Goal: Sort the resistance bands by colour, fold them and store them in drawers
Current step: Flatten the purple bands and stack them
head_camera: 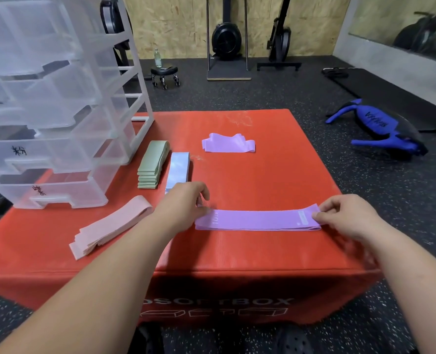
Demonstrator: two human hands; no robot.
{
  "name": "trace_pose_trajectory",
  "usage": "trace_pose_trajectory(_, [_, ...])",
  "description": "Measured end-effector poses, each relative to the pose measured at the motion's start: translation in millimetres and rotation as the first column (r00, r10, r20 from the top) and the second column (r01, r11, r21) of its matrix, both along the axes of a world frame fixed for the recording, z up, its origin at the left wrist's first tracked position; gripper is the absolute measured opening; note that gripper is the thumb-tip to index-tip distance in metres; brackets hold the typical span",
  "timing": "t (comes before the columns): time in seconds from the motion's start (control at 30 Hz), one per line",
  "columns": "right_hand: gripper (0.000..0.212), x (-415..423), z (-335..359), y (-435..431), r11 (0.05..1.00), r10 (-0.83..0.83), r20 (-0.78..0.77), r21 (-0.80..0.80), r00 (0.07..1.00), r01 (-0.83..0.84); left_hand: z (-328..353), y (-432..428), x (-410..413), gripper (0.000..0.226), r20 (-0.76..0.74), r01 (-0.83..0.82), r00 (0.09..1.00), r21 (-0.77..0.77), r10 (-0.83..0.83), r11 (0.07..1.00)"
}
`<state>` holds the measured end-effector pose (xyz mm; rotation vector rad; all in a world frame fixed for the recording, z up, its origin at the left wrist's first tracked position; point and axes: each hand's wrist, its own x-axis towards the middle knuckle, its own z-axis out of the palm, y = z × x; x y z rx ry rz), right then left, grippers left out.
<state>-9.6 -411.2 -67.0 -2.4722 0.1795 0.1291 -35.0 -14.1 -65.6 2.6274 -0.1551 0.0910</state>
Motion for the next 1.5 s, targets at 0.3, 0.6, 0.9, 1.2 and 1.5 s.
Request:
trace_pose_trajectory(0.3, [0.03, -4, 8, 5, 0.989, 0.064, -0.014, -0.134, 0.998, -0.066, -1, 0, 1, 0.026, 0.017, 0.025, 0.999, 0.153, -0.028, 0.988])
trace_pose_trajectory(0.6, [0.071, -13, 18, -11, 0.902, 0.412, -0.019, -0.13, 0.911, -0.411, 15, 18, -11, 0.059, -0.122, 0.206, 0.973, 0.081, -0.195, 0.975])
trace_pose_trajectory(0.9, [0.056, -12, 15, -9, 0.903, 0.398, 0.003, -0.177, 0.917, -0.392, 8, 16, -17, 0.061, -0.105, 0.23, 0.971, 0.174, -0.214, 0.957])
trace_pose_trajectory(1.2, [0.052, -3, 16, -4, 0.883, 0.45, 0.062, -0.182, 0.891, -0.434, 6, 17, -12, 0.054, -0.027, 0.223, 0.975, 0.138, -0.222, 0.965])
trace_pose_trajectory(1.5, [0.053, 53, 1, 82, 0.845, 0.511, 0.173, -0.28, 0.842, -0.456, 5, 7, 22, 0.037, 0.138, 0.062, 0.987, 0.154, -0.083, 0.986])
